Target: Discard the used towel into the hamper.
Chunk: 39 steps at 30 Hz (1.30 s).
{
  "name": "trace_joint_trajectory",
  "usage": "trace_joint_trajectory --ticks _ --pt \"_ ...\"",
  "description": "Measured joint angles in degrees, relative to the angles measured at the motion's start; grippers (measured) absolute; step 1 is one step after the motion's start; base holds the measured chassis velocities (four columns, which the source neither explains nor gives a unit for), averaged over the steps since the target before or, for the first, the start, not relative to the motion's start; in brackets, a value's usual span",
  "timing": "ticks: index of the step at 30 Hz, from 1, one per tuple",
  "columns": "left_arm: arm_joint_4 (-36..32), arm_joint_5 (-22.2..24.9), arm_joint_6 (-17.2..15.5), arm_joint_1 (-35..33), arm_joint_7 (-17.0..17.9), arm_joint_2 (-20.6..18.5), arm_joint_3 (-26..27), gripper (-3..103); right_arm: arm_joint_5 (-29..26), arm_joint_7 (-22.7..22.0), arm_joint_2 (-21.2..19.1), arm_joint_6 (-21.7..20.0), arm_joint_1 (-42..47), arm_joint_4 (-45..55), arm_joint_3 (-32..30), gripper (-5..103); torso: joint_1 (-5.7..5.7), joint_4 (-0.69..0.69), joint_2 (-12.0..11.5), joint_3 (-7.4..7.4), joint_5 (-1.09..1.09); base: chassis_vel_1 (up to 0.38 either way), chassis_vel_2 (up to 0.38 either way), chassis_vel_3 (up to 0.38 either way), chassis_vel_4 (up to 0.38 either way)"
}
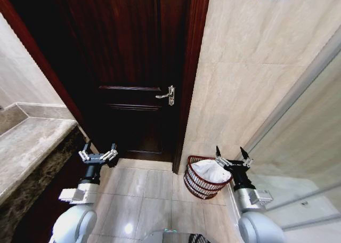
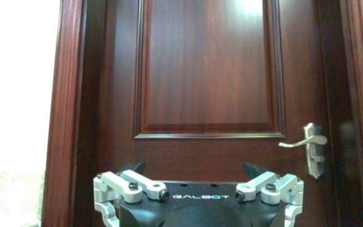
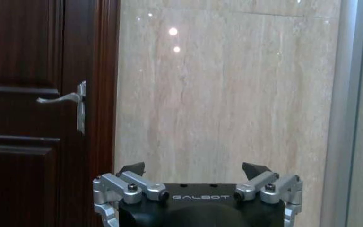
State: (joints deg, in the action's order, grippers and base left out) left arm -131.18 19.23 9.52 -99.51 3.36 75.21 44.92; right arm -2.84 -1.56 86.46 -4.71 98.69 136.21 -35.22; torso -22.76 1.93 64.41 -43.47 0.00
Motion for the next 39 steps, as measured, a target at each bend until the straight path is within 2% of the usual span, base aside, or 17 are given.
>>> trace_joint_trajectory --ticks 3,10,14,19,39 --pt "-0.1 -0.4 -1.9 0.4 1.7 -0.1 0.1 100 -0.5 0.0 0.0 -0.2 0.6 0.8 -0.1 100 -0.62 0.0 1.4 -0.8 0.0 0.0 0.0 0.0 0.0" --pt "-0.6 -1.6 -4.0 0.1 3.6 0.1 -0.3 100 -1.0 -0.3 -0.1 -0.7 0.7 1.6 -0.3 100 -1.38 0.0 3.1 -1.71 0.0 0.0 0.0 0.0 0.0" --pt "-1.0 -1.7 -3.7 0.1 3.3 0.1 -0.4 100 -1.3 -0.5 -0.6 -1.1 0.7 2.0 -0.5 100 -1.91 0.0 4.3 -2.39 0.0 0.0 0.0 0.0 0.0" --pt "-0.9 -0.9 -2.3 0.1 1.0 0.2 -0.8 100 -1.3 -0.5 -0.5 -1.2 1.0 2.0 -0.4 100 -2.76 0.0 6.2 -3.44 0.0 0.0 0.0 0.0 0.0" --pt "0.1 -1.2 -1.1 -1.0 0.5 1.0 -0.3 100 -1.3 -0.4 -0.5 -1.4 1.5 2.9 -0.3 100 -5.41 0.0 11.9 -6.52 0.0 0.0 0.0 0.0 0.0"
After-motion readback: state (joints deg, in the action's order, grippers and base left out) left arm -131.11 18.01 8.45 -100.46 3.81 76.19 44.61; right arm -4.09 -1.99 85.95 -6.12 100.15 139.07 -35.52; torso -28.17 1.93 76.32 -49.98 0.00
